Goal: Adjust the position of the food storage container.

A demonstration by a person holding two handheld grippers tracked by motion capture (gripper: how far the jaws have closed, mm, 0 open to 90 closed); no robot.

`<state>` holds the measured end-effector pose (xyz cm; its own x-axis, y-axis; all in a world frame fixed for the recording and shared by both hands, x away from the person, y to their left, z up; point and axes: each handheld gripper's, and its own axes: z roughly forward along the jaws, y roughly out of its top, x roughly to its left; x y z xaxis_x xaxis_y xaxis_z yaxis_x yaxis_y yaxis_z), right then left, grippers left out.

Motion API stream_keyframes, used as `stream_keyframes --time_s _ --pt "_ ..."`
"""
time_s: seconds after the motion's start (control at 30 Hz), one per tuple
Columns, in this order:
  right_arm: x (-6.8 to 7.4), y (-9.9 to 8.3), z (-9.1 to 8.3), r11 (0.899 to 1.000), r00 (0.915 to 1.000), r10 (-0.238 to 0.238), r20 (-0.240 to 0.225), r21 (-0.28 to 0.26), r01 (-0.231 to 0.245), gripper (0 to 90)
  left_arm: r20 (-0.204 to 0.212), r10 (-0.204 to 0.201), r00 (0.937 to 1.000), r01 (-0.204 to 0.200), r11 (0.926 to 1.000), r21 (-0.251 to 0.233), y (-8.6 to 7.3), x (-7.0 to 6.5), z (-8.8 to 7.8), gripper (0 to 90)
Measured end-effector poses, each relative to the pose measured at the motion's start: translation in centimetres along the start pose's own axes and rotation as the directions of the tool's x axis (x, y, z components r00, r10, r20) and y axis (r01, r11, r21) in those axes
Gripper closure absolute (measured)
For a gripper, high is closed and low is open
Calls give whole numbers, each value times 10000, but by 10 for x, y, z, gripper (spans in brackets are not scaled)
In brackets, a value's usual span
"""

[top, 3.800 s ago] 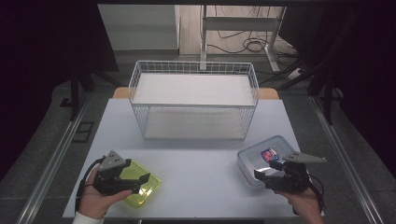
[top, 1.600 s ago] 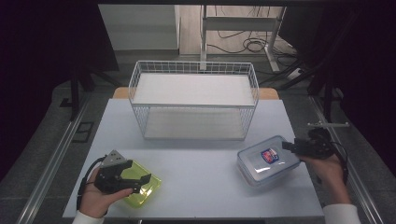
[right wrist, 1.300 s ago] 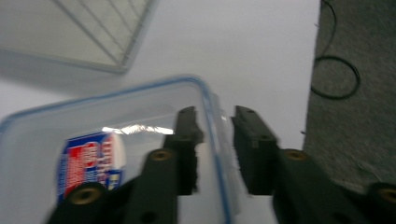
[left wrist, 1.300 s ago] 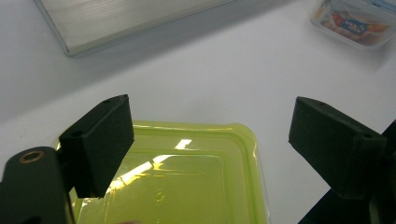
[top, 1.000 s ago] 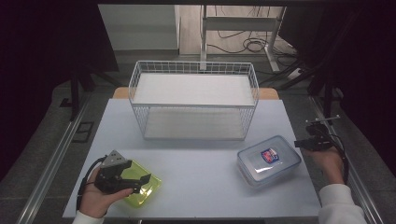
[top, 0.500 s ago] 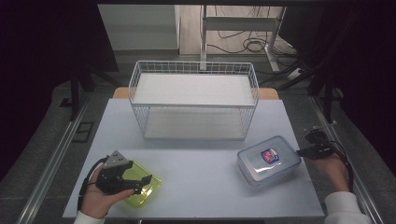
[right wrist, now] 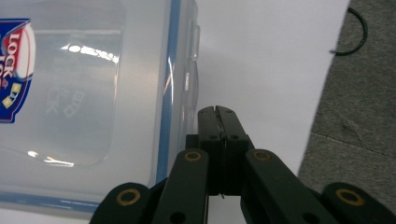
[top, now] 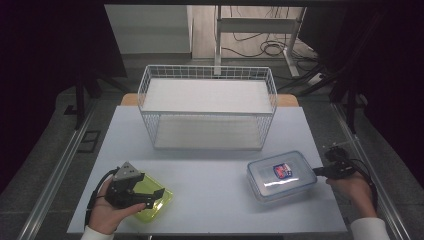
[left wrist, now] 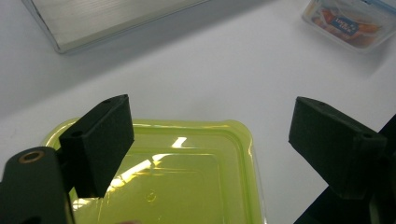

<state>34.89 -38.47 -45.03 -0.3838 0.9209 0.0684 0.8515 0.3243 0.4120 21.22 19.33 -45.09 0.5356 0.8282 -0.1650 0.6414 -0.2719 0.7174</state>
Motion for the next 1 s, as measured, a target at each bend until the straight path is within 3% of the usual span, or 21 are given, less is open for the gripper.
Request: stream_keyframes --time_s 0.4,1.0 --pt "30 -12 0 9985 9982 -537 -263 -66 535 896 66 50 10000 -50 10000 30 1 -3 2 137" --pt "63 -13 7 9942 9903 -1049 -908 -337 1022 896 78 118 9999 -118 9999 70 1 -4 2 137"
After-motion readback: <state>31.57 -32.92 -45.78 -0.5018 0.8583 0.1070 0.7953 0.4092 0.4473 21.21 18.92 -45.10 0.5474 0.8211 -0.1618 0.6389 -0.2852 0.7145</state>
